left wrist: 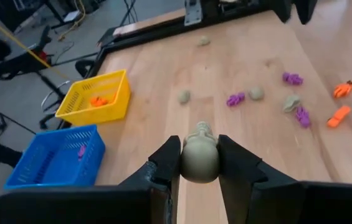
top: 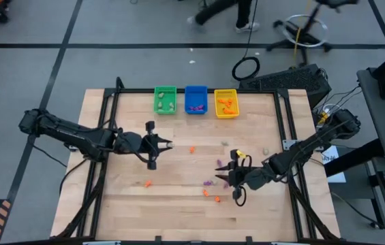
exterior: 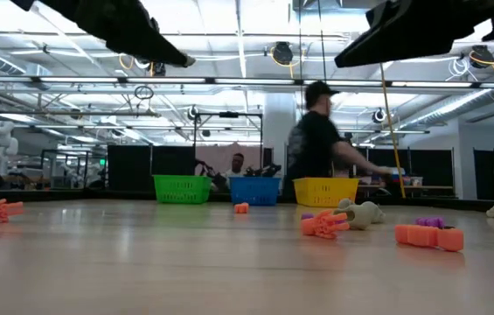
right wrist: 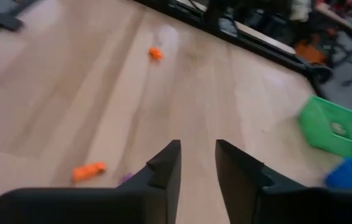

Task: Sort Halloween decoration
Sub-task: Put the gray skull toy into the green bin

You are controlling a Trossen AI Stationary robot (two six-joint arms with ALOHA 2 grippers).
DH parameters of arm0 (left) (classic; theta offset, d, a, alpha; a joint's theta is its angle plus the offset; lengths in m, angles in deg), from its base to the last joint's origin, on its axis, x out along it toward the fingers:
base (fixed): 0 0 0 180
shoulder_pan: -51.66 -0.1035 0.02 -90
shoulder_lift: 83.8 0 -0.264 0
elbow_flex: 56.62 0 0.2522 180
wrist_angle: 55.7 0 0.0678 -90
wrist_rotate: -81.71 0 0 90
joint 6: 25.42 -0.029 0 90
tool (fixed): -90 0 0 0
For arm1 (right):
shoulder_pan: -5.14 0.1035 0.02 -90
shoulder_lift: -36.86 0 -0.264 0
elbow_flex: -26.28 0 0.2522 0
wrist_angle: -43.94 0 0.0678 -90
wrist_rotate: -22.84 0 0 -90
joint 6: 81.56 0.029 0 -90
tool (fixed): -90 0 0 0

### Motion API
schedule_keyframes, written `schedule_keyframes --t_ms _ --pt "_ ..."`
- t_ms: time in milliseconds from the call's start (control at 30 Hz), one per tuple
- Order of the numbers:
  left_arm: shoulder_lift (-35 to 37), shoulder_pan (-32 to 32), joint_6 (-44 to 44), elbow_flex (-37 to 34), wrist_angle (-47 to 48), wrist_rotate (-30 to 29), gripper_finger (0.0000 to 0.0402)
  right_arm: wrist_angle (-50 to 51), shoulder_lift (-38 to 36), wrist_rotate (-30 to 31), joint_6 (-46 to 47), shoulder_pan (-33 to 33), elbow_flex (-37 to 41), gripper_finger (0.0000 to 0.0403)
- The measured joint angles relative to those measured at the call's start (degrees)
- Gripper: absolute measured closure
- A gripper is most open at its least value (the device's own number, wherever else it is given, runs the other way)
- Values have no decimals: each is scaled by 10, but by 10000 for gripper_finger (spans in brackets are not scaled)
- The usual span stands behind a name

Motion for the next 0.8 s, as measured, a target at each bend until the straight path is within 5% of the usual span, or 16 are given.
schedule_keyframes --t_ms 333,800 --pt "0 0 -97 -1 -37 6 325 -31 0 -47 -25 -11 0 343" --pt "0 0 -552 -1 -44 -29 318 -31 0 -47 -27 -11 0 344"
